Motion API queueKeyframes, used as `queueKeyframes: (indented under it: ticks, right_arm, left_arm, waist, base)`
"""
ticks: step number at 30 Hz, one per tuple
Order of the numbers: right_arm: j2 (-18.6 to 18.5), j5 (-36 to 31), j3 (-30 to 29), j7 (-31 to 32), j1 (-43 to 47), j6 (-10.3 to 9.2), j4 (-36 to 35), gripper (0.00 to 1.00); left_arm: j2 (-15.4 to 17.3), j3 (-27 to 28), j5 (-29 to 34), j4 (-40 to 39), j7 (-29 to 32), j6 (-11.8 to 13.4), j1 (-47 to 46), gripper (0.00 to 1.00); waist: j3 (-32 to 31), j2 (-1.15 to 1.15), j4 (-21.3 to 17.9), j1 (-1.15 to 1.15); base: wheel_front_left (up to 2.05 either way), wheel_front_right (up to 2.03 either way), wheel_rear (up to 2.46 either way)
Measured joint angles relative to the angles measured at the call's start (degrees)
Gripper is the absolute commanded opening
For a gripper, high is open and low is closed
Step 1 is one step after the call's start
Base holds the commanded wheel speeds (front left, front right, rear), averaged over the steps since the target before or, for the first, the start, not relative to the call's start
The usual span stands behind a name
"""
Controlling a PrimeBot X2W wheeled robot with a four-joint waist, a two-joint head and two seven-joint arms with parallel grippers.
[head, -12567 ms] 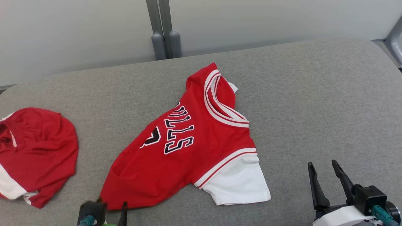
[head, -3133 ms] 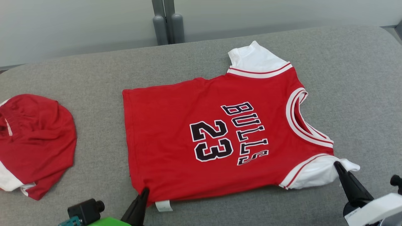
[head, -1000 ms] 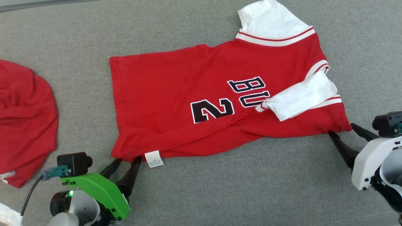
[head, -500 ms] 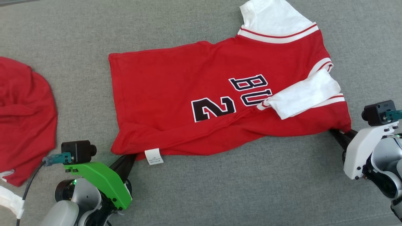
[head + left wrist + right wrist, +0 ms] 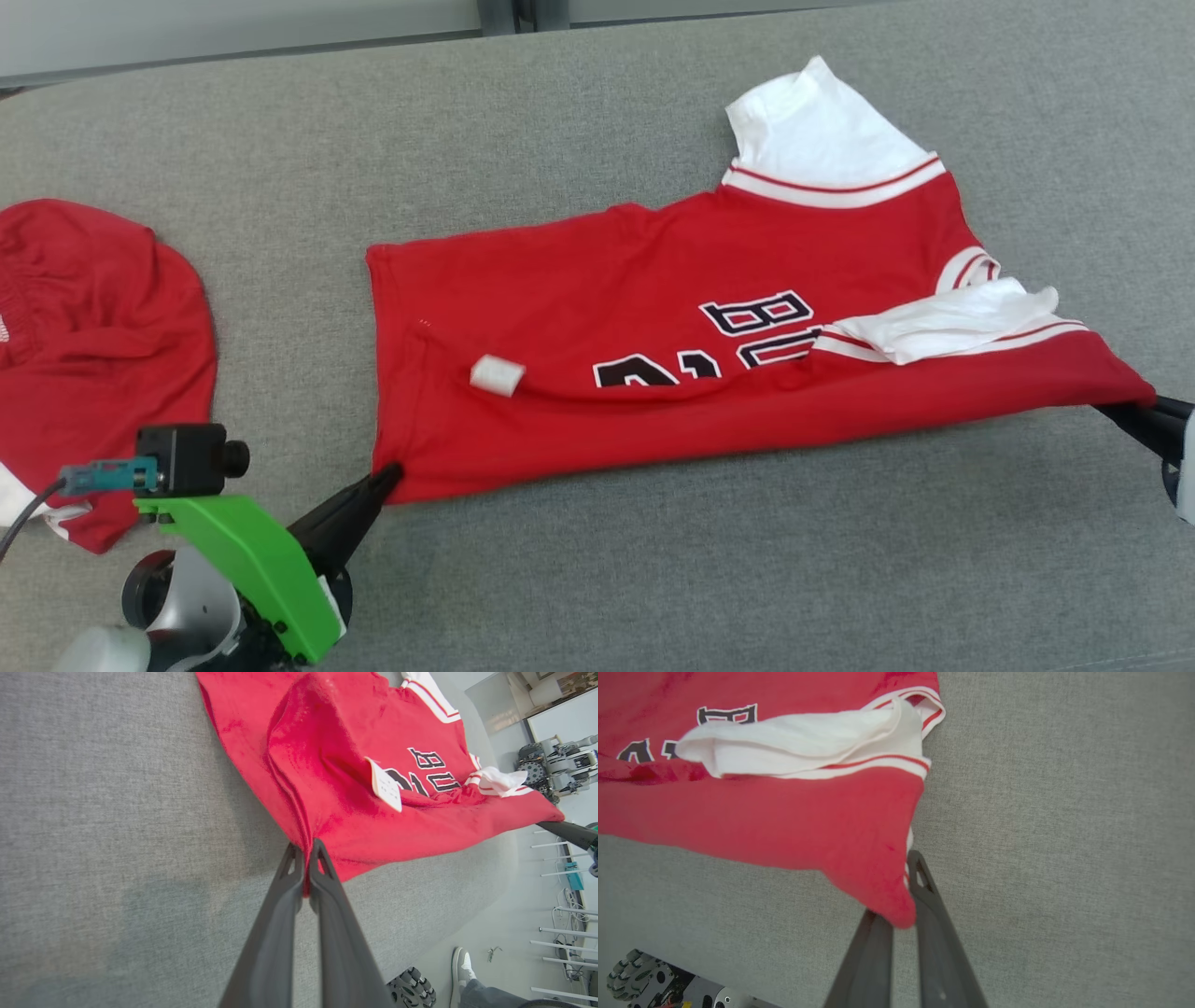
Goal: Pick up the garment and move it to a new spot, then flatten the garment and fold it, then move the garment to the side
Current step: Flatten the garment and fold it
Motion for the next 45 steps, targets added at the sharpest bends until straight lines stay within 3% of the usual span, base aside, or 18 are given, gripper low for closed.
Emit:
queueKeyframes:
  ticks: [6,11,12,13,14,15,18,23,27,30,37,45]
  right_arm:
    - [-4.2,4.0,-2.3,5.3,4.6,0.01,-2.4,0.00]
    - [-2.4,3.2,-0.2,4.8,8.7,0.01,-1.4,0.00]
    - [-1.8,2.5,0.2,3.7,9.1,0.01,-0.9,0.14]
    - [-1.4,1.9,0.2,3.0,9.4,0.01,-0.4,1.00]
    - [-1.4,1.4,0.3,2.6,9.8,0.01,-0.1,1.00]
    - [-1.4,1.0,0.2,2.3,10.3,0.01,0.3,1.00]
    - [-1.9,0.4,-2.1,0.9,11.6,0.00,0.7,1.00]
    - [-3.4,-1.2,-8.4,-2.4,7.4,-0.02,-2.7,1.00]
    - [-3.4,-5.5,-8.7,-2.9,-1.7,-0.02,-5.5,1.00]
    - [0.0,-9.4,-5.6,-1.5,-12.2,-0.02,-4.8,1.00]
    - [11.4,-20.7,3.8,4.2,-36.1,-0.02,8.2,1.00]
    - [14.3,-23.3,10.5,6.2,-44.0,-0.01,19.8,1.00]
  left_arm:
    - [2.7,1.5,-2.2,-4.0,1.3,1.9,6.5,0.00]
    - [0.6,-0.5,-0.9,-1.9,-2.3,2.1,12.2,0.00]
    - [-0.1,-1.2,-0.2,-1.1,-3.4,2.1,12.9,0.00]
    - [-0.9,-1.6,0.9,-0.1,-4.6,2.1,13.5,0.33]
    - [-1.3,-1.9,1.5,0.5,-5.3,2.0,13.8,0.56]
    - [-1.8,-2.1,2.0,1.0,-6.5,2.1,14.2,1.00]
    - [-1.9,-2.0,4.3,1.0,-8.9,2.4,14.8,1.00]
    - [2.4,0.3,11.4,-3.4,-11.5,5.3,13.6,1.00]
    - [3.1,0.5,16.2,-5.6,-11.0,6.6,4.4,1.00]
    - [2.1,-1.1,19.3,-2.9,-9.8,6.4,-5.1,1.00]
    - [-3.3,-6.4,22.0,10.9,-6.8,1.9,-24.2,1.00]
    - [-6.7,-10.5,22.6,18.4,-6.1,-3.4,-30.9,1.00]
  waist:
    - [-0.4,0.00,-0.1,0.00]
    - [0.5,0.00,-0.4,0.00]
    - [0.7,0.00,-0.4,0.00]
    - [0.9,0.00,-0.4,0.00]
    - [1.0,0.00,-0.4,0.00]
    - [1.0,0.00,-0.3,0.00]
    - [1.2,0.00,-0.1,0.00]
    - [2.1,0.00,0.2,0.00]
    - [3.8,0.00,0.8,0.00]
    - [5.8,0.00,1.5,0.00]
    - [12.5,0.00,3.6,0.01]
    - [17.1,0.00,8.2,0.01]
  base:
    - [0.00,0.00,0.00]
    - [0.00,0.00,0.00]
    - [0.00,0.00,0.00]
    - [0.00,0.00,0.00]
    - [0.00,0.00,0.00]
    - [0.00,0.00,0.00]
    - [0.00,0.00,0.00]
    - [0.00,0.00,0.00]
    - [0.00,0.00,0.00]
    - [0.00,0.00,0.00]
    - [0.00,0.00,0.00]
    - [0.00,0.00,0.00]
